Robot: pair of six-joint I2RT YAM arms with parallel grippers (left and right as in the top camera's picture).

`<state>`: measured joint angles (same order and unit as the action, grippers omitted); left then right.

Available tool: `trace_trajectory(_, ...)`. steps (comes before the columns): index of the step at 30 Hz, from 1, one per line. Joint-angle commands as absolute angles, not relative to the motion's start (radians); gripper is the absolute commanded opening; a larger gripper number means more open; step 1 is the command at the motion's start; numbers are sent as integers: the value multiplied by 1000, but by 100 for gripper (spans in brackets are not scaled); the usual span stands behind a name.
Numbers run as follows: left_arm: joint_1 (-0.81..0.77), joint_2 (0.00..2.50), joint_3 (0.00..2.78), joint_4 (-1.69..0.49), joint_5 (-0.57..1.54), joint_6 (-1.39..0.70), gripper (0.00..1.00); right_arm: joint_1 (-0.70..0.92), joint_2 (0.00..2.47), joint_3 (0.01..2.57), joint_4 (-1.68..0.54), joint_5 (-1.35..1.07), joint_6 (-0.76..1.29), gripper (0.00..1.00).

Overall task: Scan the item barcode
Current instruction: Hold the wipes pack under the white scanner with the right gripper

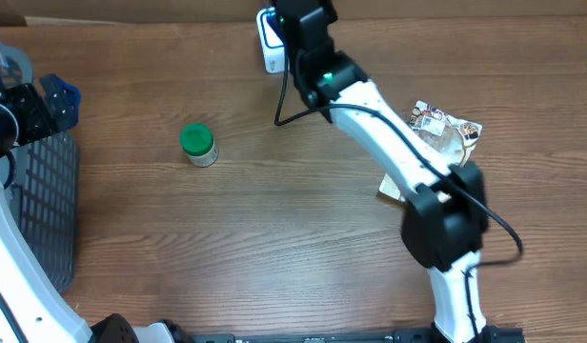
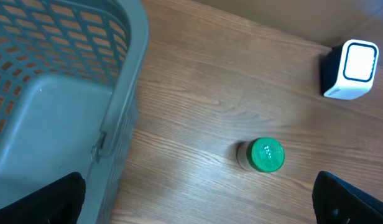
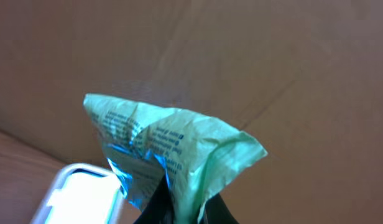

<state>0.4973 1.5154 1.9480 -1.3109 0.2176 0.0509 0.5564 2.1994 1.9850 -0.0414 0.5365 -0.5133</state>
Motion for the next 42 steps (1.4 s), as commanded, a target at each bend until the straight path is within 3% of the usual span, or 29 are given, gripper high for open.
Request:
trace_trajectory(1,490,1517,1951,-1309,229,38,99,553,2286,2003,133,617,-846,4)
trace_trajectory(7,490,1517,1951,-1309,229,38,99,553,2405,2003,400,575,-1047,4)
trace_trajectory(42,490,1517,1951,-1309,229,38,100,528,2479,2003,350,534,-1099,4)
